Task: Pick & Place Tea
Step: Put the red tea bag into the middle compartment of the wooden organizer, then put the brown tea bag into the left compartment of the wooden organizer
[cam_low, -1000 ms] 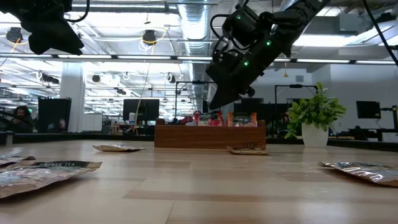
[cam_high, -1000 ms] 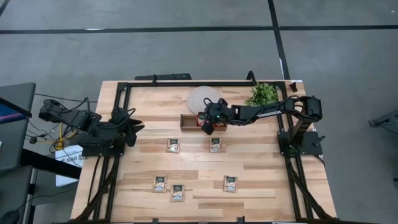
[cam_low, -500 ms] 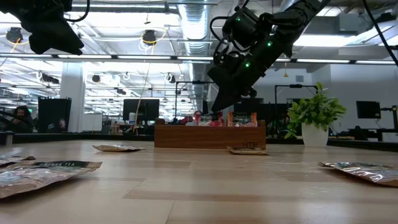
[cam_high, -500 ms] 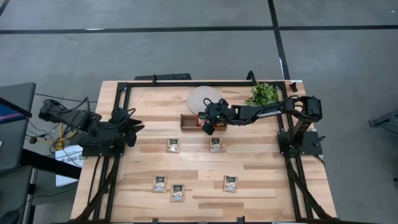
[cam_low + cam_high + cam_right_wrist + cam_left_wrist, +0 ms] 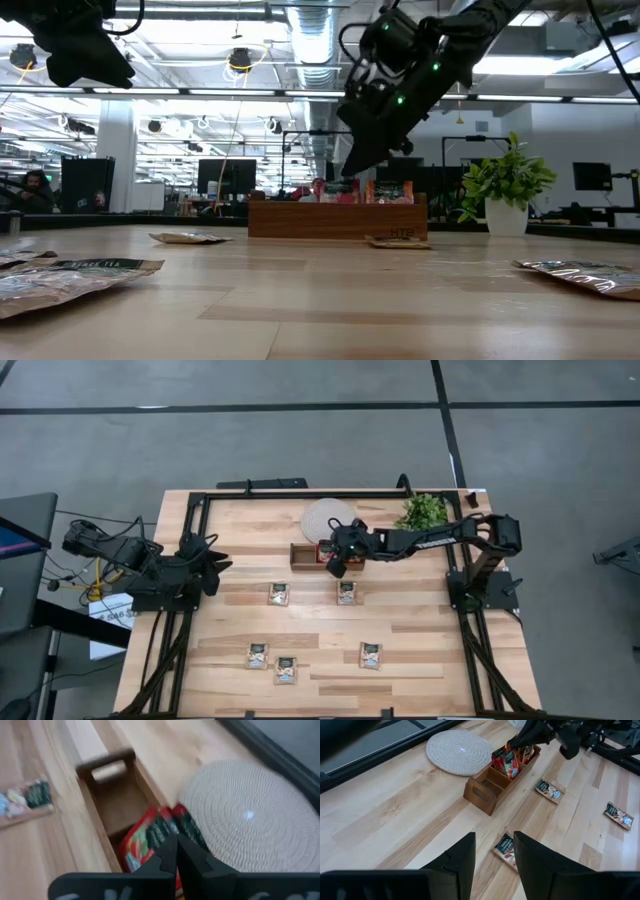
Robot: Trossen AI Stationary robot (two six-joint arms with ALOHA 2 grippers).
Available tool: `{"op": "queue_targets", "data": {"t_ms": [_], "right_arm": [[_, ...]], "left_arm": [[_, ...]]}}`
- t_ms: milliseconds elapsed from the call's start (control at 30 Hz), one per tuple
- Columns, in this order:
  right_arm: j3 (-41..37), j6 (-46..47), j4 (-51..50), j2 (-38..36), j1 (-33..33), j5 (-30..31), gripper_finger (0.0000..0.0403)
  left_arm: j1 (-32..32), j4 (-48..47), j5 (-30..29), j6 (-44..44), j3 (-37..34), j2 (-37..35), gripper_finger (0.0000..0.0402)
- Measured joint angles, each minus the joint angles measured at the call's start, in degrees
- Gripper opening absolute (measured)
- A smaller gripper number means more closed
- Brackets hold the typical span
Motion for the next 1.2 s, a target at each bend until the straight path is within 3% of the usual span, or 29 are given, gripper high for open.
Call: {"op": "queue_targets", "data": {"t_ms": [200, 333, 400, 533, 633, 933, 1200], "right_arm": [[1.0, -0.95, -3.02, -5.11, 0.98, 0.3, 0.0], [2.2, -2.27, -10.7, -10.98, 3.5, -0.82, 0.0], [2.44, -2.94, -16.74, -14.45, 5.68, -5.1, 0.0], [2.51, 0.72, -29.28, -20.38, 11.22, -19.26, 0.0], [2.51, 5.94, -37.81, -22.23, 16.59, -23.87, 0.0], [2.44, 17.4, -44.04, -19.43, 28.92, -24.07, 0.0009], [2.46, 18.91, -42.45, -10.23, 31.24, -26.64, 0.0091]], "left_arm": [[0.0, 0.0, 0.0, 0.0, 0.0, 0.0, 0.0124], [0.0, 0.0, 0.01, -0.04, 0.0, 0.0, 0.0124], [-0.01, 0.0, 0.31, -0.04, 0.0, 0.0, 0.0124], [-0.01, 0.0, 0.62, -0.04, 0.0, 0.0, 0.0124], [0.0, 0.0, 0.58, -0.02, 0.0, 0.0, 0.0124], [-0.02, -0.01, -0.26, -1.06, 0.0, 0.09, 0.0124], [0.0, 0.36, -0.28, -2.64, 0.0, 0.11, 0.0124]]}}
